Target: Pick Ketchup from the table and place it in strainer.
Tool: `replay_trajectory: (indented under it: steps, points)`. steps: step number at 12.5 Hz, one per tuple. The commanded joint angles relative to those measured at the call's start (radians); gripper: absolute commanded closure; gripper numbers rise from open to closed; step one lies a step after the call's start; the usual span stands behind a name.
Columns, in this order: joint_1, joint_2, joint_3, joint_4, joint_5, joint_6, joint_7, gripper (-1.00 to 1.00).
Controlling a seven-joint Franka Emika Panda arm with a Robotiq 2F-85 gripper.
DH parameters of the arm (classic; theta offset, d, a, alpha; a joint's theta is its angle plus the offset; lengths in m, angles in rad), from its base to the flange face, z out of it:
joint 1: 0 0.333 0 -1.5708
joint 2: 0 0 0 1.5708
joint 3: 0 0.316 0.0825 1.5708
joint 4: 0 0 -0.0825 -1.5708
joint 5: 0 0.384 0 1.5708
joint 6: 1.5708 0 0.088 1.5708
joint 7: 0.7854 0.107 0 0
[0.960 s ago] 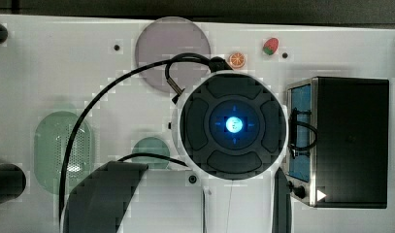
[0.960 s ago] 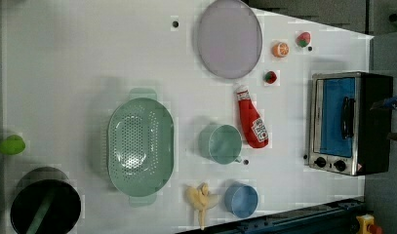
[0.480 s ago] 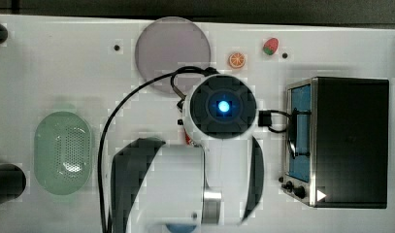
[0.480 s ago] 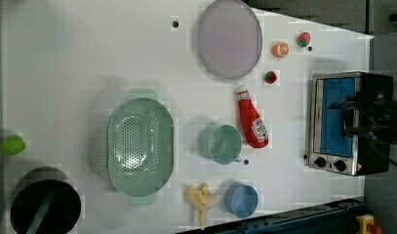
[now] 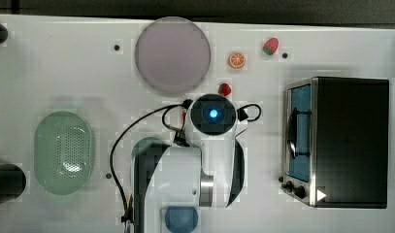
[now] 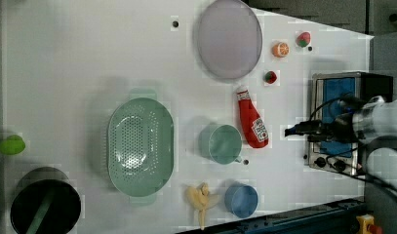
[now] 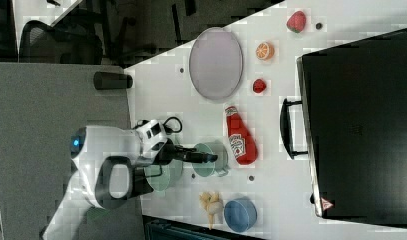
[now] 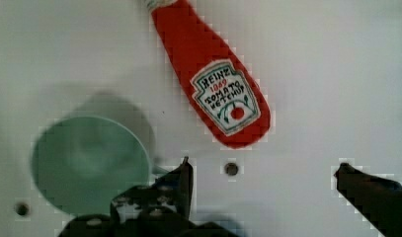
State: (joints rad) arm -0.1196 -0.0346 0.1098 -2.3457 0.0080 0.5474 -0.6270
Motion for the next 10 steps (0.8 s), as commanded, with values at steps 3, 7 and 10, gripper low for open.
replay_trajectory:
  steps: [3, 7, 10]
  points:
    - [-0.005, 0.038, 0.014, -0.081, 0.004, 0.258, -0.323, -1.0]
    - [-0.002, 0.172, 0.024, -0.08, -0.007, 0.34, -0.322, -1.0]
    - [-0.003, 0.264, 0.021, -0.079, -0.101, 0.489, -0.323, -1.0]
